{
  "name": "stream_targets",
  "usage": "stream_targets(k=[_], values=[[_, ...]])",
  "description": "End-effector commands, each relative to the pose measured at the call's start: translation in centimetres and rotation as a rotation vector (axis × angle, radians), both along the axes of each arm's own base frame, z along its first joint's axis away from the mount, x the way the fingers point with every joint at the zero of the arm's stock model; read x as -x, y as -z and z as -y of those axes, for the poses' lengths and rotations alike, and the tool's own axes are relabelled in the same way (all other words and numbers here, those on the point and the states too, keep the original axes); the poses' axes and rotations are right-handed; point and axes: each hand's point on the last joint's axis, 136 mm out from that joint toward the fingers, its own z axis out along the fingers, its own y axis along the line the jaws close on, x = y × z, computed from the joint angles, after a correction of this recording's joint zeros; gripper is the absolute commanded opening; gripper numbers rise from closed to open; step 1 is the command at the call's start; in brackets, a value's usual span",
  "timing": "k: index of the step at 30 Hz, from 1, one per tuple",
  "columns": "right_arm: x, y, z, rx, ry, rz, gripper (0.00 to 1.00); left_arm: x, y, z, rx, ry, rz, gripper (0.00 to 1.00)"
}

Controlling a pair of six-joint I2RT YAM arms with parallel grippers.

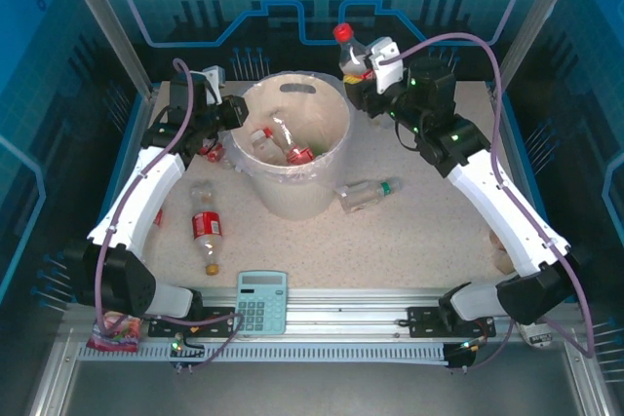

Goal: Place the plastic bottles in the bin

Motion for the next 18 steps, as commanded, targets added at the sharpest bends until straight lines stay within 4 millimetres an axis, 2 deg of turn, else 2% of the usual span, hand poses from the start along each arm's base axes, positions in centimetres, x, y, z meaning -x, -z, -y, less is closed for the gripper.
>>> stream_targets(k=[1,5,8,15,18], values=[[2.2,-4.6,-2.0,-0.057,-0.066,0.124,0.50,1.1,2.3,1.5,-0.009,0.066,-0.075,0.20],[3.9,-5.8,-5.0,-0.059,-0.159,0.161,0.50,1.1,2.4,1.6,-0.011,0.068,-0.078,0.20],[4.3,-5.5,-7.6,-0.065,-0.237,0.139,0.50,1.1,2.5,1.7,-0.011,0.069,-0.081,0.20],[3.6,-1.1,-13.7,-0.008,-0.389,0.030,0.50,1.2,2.3,1.5,-0.020,0.066,-0.073,0.20],[3.3,1.1,-15.5,0.014,-0.442,-0.017,0.51,1.2,2.3,1.5,-0.022,0.067,-0.071,0.20]])
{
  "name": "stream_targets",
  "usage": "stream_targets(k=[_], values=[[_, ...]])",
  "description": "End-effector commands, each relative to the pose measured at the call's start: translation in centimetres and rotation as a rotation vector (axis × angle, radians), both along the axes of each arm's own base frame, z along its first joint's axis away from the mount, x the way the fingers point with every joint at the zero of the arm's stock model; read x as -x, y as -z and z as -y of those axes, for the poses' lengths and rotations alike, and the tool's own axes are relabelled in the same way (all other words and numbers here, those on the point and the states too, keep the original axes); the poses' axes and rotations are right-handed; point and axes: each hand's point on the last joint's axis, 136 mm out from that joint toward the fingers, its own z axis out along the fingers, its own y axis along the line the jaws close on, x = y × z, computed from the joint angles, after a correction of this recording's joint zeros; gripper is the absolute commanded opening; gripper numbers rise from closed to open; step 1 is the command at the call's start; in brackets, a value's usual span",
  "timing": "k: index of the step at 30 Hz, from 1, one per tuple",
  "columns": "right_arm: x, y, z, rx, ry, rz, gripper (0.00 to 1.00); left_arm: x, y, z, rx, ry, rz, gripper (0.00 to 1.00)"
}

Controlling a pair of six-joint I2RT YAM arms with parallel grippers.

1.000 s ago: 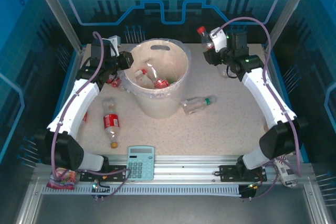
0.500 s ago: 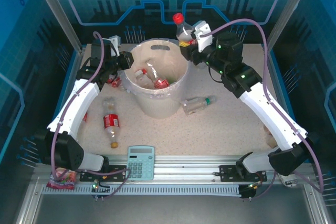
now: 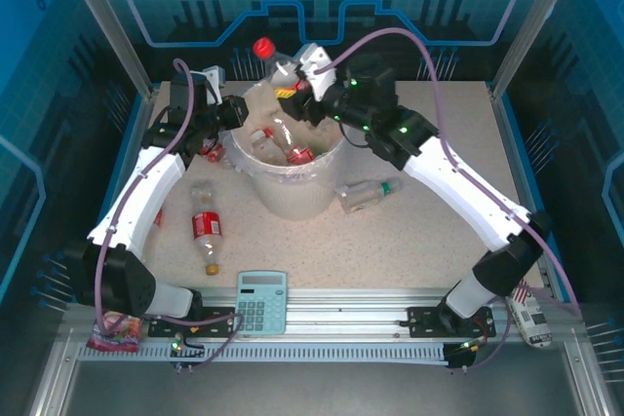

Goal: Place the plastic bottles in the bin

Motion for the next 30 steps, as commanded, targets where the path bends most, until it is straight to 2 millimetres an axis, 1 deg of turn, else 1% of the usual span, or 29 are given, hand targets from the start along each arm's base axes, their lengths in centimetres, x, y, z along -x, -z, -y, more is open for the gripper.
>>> stream_targets(k=[1,6,12,14,17,22,28,30], values=[[0.5,1.6,-2.4,0.024,-0.094,-0.036,0.51,1.2,2.2,1.5,-0.017,0.069,-0.072,0.20],[-0.5,5.9,-3.7,0.086,-0.106,-0.119,0.53,1.3,2.0,1.4,-0.021,0.066,-0.066,0.20],[-1.1,10.9,-4.1,0.167,-0.103,-0.202,0.56,1.3,2.1,1.4,-0.022,0.067,-0.067,0.20],[-1.2,12.2,-4.0,0.187,-0.100,-0.224,0.58,1.3,2.0,1.4,-0.023,0.066,-0.067,0.20],[-1.5,13.7,-3.8,0.204,-0.095,-0.250,0.60,1.3,2.0,1.4,-0.023,0.066,-0.065,0.20],[-2.1,15.3,-3.2,0.217,-0.072,-0.285,0.67,1.3,2.0,1.4,-0.025,0.065,-0.066,0.20],[-3.2,16.8,-2.2,0.226,-0.031,-0.337,0.79,1.3,2.0,1.3,-0.025,0.064,-0.067,0.20],[-3.5,17.0,-2.0,0.231,-0.022,-0.345,0.86,1.3,2.1,1.3,-0.028,0.065,-0.068,0.20]])
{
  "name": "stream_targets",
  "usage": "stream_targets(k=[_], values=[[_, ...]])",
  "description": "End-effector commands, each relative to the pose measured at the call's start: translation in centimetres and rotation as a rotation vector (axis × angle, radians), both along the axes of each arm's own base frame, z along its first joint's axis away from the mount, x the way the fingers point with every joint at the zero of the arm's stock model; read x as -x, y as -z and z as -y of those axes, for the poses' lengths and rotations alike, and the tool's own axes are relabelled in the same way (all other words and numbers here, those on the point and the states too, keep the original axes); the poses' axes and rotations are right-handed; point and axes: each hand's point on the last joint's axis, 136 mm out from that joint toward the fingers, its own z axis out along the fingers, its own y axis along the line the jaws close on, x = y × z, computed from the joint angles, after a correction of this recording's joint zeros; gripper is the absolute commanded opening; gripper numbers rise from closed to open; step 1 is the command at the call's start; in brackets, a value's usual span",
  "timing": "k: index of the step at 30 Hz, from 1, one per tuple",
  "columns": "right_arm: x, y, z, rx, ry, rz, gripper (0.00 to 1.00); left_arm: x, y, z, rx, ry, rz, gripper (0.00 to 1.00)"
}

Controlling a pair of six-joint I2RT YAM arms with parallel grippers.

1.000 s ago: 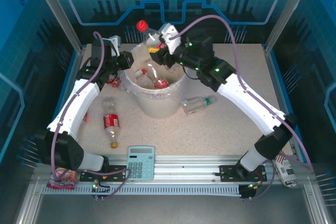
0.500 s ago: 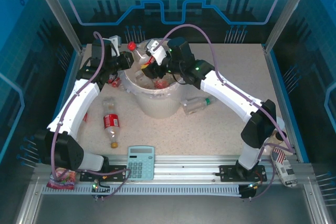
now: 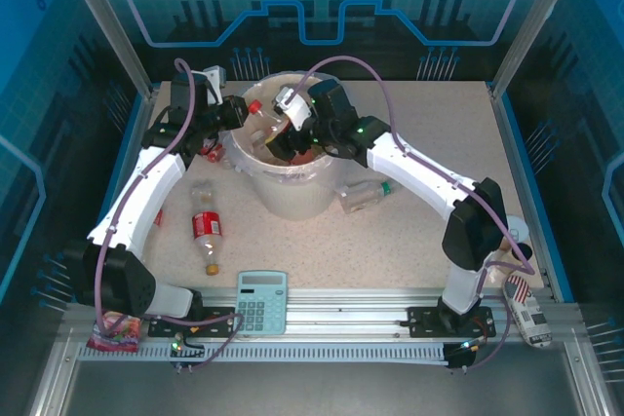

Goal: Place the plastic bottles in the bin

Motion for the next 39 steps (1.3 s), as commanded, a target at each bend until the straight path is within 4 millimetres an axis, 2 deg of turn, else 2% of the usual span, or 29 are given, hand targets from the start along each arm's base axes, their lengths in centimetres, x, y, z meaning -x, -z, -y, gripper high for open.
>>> stream_targets(k=[1,6,19,28,34,39], values=[[-0.8,1.1,0.6,0.020,0.023,-0.030,0.88,1.3,2.1,1.3,-0.011,0.061,-0.073,0.20],[-1.0,0.5,0.8,0.021,0.031,-0.018,0.91,1.3,2.1,1.3,-0.013,0.060,-0.073,0.20],[-0.4,-4.0,1.4,-0.024,0.022,0.033,0.99,1.3,1.9,1.3,-0.014,0.061,-0.068,0.20],[0.8,-9.2,1.8,-0.107,0.012,0.086,1.00,1.3,2.1,1.3,-0.013,0.061,-0.073,0.20],[2.0,-13.1,2.5,-0.191,0.018,0.128,0.99,1.3,2.1,1.3,-0.015,0.060,-0.072,0.20],[2.4,-15.6,3.2,-0.237,0.044,0.167,0.99,1.2,2.2,1.4,-0.009,0.061,-0.078,0.20]])
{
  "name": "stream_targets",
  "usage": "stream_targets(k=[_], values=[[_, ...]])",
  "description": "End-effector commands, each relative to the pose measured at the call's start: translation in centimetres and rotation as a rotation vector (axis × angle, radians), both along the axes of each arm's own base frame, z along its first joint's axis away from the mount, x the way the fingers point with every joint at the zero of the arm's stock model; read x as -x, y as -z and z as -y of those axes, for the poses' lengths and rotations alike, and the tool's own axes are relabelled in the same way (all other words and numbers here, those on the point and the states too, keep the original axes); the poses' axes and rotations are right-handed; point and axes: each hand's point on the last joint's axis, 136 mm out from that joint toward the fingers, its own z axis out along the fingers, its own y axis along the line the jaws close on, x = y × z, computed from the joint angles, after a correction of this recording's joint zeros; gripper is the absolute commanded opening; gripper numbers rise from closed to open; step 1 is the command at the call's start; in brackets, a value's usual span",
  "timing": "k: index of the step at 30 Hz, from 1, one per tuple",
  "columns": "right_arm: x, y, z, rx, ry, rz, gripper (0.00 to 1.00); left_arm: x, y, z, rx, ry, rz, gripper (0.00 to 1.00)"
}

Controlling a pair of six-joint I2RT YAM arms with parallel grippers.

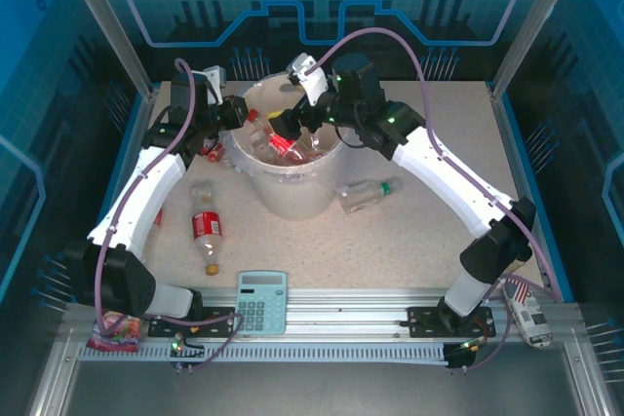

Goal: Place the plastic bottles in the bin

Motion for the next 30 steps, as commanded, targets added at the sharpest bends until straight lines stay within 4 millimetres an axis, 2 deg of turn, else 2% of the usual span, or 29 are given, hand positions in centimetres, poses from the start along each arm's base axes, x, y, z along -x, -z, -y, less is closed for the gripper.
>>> stream_targets(k=[1,7,10,13,16,21,26,30], values=[[0.7,-4.5,0.9,-0.090,0.017,0.064,0.99,1.3,2.2,1.4,-0.007,0.059,-0.079,0.20],[1.1,-6.5,3.7,-0.085,0.116,0.125,0.99,1.2,2.2,1.3,-0.011,0.058,-0.078,0.20],[1.0,-6.2,6.0,-0.058,0.198,0.126,0.99,1.2,2.2,1.3,-0.011,0.061,-0.078,0.20],[0.8,-5.0,8.6,-0.051,0.277,0.092,0.98,1.2,2.3,1.4,-0.010,0.061,-0.079,0.20],[0.5,-2.4,11.4,-0.053,0.352,0.023,0.97,1.2,2.4,1.4,-0.009,0.063,-0.083,0.20],[-0.1,3.0,15.7,-0.061,0.477,-0.117,0.95,1.0,2.9,1.4,-0.012,0.062,-0.095,0.20],[0.2,9.3,18.7,-0.058,0.579,-0.270,0.95,1.0,3.2,1.4,-0.018,0.061,-0.100,0.20],[0.9,14.7,20.9,-0.119,0.685,-0.400,0.92,0.9,3.5,1.3,-0.021,0.061,-0.108,0.20]])
